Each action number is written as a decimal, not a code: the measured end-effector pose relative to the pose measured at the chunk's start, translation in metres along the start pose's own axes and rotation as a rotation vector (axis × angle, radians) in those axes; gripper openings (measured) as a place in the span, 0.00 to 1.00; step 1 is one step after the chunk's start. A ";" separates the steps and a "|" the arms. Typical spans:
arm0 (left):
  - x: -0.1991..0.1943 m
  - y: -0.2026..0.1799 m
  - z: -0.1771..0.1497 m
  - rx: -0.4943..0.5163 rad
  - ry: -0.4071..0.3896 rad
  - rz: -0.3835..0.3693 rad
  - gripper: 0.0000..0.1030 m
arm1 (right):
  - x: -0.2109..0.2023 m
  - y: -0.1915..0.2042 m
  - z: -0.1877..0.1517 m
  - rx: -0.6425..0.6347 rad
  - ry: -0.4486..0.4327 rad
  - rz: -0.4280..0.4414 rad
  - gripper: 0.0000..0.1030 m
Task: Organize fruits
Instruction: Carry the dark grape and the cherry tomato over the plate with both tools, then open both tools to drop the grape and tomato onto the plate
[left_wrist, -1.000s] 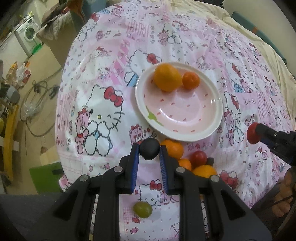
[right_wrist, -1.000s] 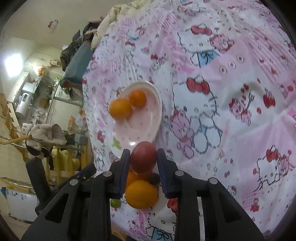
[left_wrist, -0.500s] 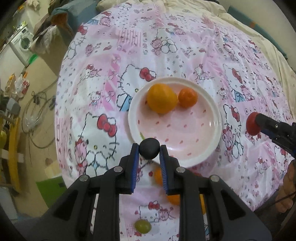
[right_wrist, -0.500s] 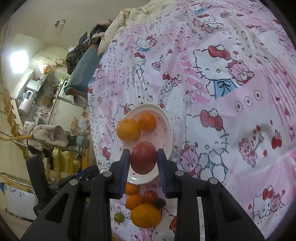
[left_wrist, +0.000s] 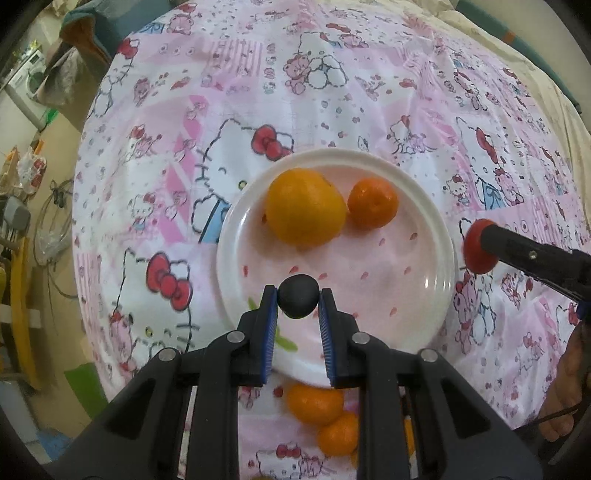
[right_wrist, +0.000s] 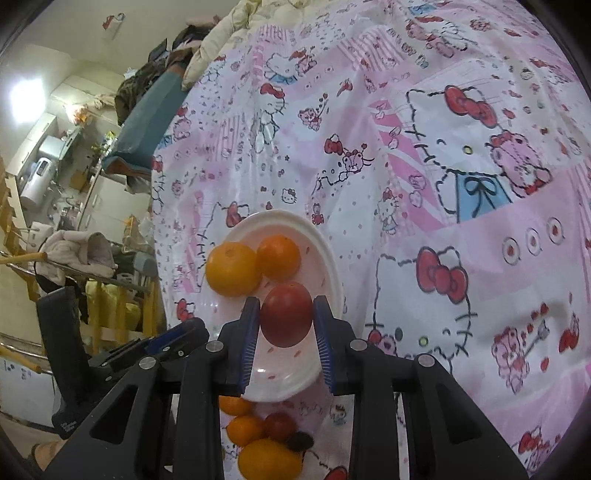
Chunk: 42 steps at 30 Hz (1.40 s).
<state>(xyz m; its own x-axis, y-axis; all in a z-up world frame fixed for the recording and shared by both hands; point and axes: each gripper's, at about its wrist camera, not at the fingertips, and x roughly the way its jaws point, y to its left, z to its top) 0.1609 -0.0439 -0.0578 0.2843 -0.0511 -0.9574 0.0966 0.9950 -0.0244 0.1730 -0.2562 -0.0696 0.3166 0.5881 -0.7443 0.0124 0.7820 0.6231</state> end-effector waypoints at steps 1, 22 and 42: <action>0.001 -0.001 0.001 0.004 -0.011 0.007 0.18 | 0.004 0.000 0.001 -0.003 0.007 -0.007 0.30; 0.030 -0.006 0.007 0.030 -0.007 -0.040 0.19 | 0.042 -0.007 0.007 0.016 0.074 -0.040 0.31; 0.030 -0.007 0.006 0.027 -0.020 -0.056 0.28 | 0.044 -0.009 0.005 0.022 0.078 -0.036 0.33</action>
<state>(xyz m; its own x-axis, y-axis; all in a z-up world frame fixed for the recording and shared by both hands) 0.1741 -0.0528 -0.0852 0.2969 -0.1088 -0.9487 0.1388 0.9879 -0.0698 0.1918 -0.2388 -0.1069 0.2407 0.5743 -0.7824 0.0440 0.7988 0.5999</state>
